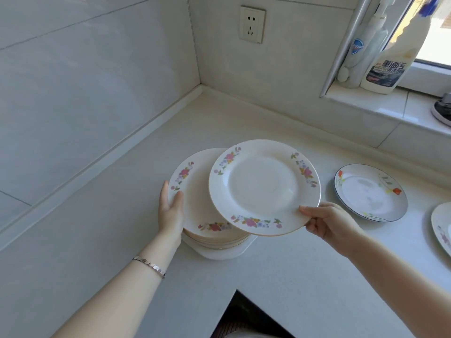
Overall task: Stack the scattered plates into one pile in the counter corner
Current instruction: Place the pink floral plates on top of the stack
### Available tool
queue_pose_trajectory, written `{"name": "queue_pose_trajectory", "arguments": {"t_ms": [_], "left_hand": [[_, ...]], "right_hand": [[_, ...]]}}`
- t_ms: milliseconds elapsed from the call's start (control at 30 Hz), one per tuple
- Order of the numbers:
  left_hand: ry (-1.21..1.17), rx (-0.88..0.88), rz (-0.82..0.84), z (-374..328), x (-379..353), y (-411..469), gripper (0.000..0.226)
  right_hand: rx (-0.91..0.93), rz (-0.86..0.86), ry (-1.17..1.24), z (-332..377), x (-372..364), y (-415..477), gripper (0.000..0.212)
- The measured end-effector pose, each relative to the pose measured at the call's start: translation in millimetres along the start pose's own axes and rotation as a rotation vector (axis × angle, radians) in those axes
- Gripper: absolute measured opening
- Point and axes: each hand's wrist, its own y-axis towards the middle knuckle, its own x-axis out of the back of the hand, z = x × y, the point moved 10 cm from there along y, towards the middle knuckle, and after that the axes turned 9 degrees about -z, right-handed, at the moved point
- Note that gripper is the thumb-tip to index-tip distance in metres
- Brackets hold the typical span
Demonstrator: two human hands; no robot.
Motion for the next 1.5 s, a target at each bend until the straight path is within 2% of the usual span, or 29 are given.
{"name": "queue_pose_trajectory", "arguments": {"t_ms": [233,400,600,733,833,867,933,1033,1200,1267,1333,1367,1433,1500], "left_hand": [[0.003,-0.046,-0.018,-4.1,2.1,-0.7,0.046],[0.001,-0.047,-0.042,-0.2,7.4,0.6,0.045],[0.003,-0.019,-0.035,2.0,6.7,-1.2,0.045],[0.016,0.006,0.016,1.9,4.7,-1.4,0.048],[0.002,0.048,0.037,6.2,5.5,-3.6,0.050],[0.010,0.047,0.036,6.9,6.4,-4.8,0.050],[0.011,0.024,0.027,4.8,7.7,-6.8,0.049],[0.034,-0.013,0.004,-0.3,11.0,-8.2,0.046],[0.289,-0.052,-0.020,-6.0,22.1,-4.9,0.045],[0.468,-0.138,-0.150,-22.5,30.2,-7.3,0.050],[0.565,-0.372,-0.241,-58.2,17.9,-25.0,0.048],[0.561,-0.515,-0.211,-75.4,-0.2,-39.8,0.043],[0.520,-0.707,-0.017,-95.5,-50.4,-73.7,0.031],[0.502,-0.686,0.231,-95.3,-104.3,-102.9,0.021]], "right_hand": [[-0.025,0.031,-0.139,-15.8,-33.5,8.1,0.013],[0.023,0.045,-0.248,-6.8,-50.1,18.6,0.009],[0.145,-0.008,-0.706,-0.2,-61.7,18.2,0.021],[0.141,-0.016,-1.007,-6.6,-71.7,21.3,0.037],[0.303,-0.179,-1.234,15.3,-73.0,27.5,0.045],[0.330,-0.239,-1.184,21.0,-72.5,30.6,0.053],[0.288,-0.238,-0.972,16.0,-77.8,38.7,0.066],[0.283,-0.165,-0.742,4.4,-91.4,45.8,0.059],[0.292,-0.068,-0.623,-2.3,-88.6,45.5,0.055],[0.228,-0.011,-0.550,-10.4,-77.7,42.3,0.047],[0.133,0.000,-0.485,-22.1,-53.2,39.6,0.038],[0.086,0.003,-0.466,-28.5,-37.4,37.3,0.035],[0.024,0.003,-0.489,-39.4,-0.5,32.6,0.028],[-0.008,-0.050,-0.531,-45.2,46.4,27.3,0.018]]}}
